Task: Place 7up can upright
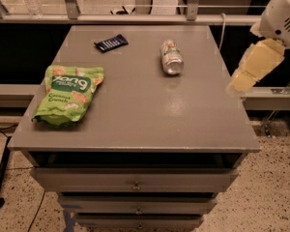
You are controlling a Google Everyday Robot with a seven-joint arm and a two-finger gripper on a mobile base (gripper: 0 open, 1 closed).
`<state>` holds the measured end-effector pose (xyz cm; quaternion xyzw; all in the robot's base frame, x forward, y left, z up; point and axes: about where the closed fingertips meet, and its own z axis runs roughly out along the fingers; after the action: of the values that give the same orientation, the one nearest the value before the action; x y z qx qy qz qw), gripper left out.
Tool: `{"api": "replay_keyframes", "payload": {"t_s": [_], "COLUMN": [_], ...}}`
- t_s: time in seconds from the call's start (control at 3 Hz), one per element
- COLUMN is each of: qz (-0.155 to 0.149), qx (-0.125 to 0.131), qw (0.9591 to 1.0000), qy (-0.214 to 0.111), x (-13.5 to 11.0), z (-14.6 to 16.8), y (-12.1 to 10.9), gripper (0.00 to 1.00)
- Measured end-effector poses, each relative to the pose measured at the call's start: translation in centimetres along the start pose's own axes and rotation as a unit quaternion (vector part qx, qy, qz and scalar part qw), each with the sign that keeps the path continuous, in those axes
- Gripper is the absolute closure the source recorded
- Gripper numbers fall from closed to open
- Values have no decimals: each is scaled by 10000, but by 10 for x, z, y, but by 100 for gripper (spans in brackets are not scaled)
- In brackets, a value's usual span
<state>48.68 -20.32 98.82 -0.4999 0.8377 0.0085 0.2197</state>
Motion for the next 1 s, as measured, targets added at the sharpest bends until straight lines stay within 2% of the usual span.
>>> {"api": "replay_keyframes", "payload": {"t_s": [0.33, 0.67, 1.0], "qz": [881, 1333, 1333], "qx": [133, 128, 128], "qw": [9960, 9910, 9910], "qy": [-22, -30, -30], "x": [-5, -6, -6], "z": [17, 18, 18], "y": [-23, -23, -23], "gripper": [0, 0, 0]}}
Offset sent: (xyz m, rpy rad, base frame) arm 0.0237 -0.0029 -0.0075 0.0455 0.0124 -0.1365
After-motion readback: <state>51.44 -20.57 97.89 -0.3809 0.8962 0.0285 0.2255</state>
